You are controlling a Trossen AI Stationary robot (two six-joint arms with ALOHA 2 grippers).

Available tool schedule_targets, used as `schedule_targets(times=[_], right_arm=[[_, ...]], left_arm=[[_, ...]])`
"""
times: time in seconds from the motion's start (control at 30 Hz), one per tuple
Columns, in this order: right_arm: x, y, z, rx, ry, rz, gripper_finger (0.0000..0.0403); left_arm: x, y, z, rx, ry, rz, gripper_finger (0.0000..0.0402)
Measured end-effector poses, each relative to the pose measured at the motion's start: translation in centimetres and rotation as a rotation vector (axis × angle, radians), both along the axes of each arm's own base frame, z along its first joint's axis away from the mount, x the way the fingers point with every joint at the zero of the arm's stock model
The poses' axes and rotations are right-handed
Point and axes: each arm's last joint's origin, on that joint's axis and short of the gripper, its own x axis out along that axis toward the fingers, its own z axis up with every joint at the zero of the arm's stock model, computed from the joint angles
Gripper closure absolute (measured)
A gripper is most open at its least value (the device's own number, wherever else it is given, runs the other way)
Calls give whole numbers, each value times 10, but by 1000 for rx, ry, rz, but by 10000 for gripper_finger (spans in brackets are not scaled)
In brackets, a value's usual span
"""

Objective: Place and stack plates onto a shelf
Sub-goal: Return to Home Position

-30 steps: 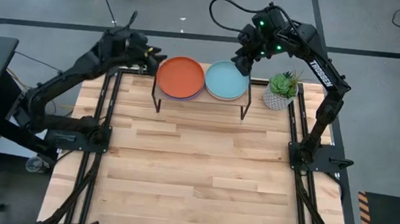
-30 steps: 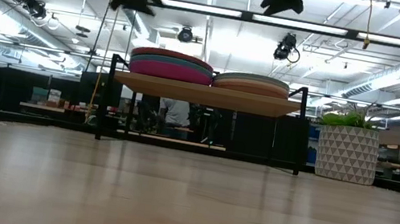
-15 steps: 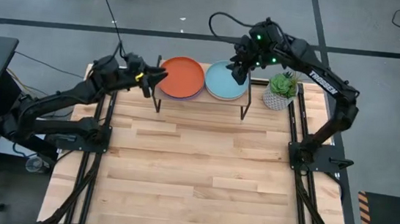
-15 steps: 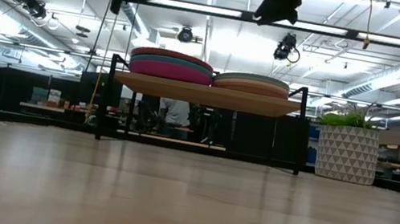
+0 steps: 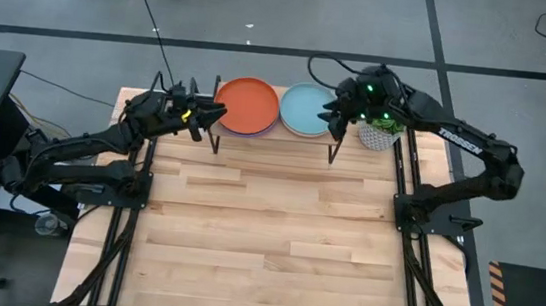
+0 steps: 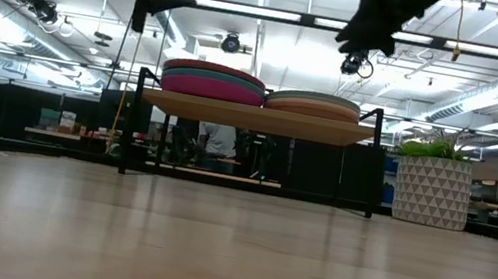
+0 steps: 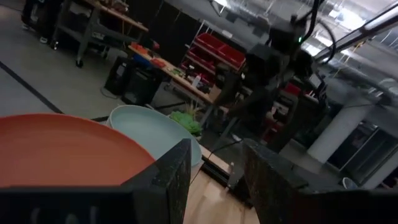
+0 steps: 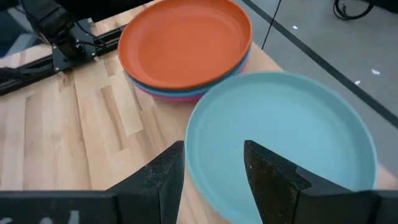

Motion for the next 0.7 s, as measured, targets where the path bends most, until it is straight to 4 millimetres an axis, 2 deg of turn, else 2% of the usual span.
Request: schedule_targets(times=[0.23,0.4,0.57,0.7], right_arm=[[-25,15,-30,54,-88,-57,231],[-35,23,-57,129,-206,-34,231],[-46,31,-85,225,-297,-52,231],[-57,38,-96,250,-329,-68,231]], left_arm=[[-8,-3,-38,-86,-112,8,253],[-17,-9,-69,-170,-159,4,253],[-26,-13,-85,-204,-219,23,254],[-29,-15,-96,-228,-190,34,254]])
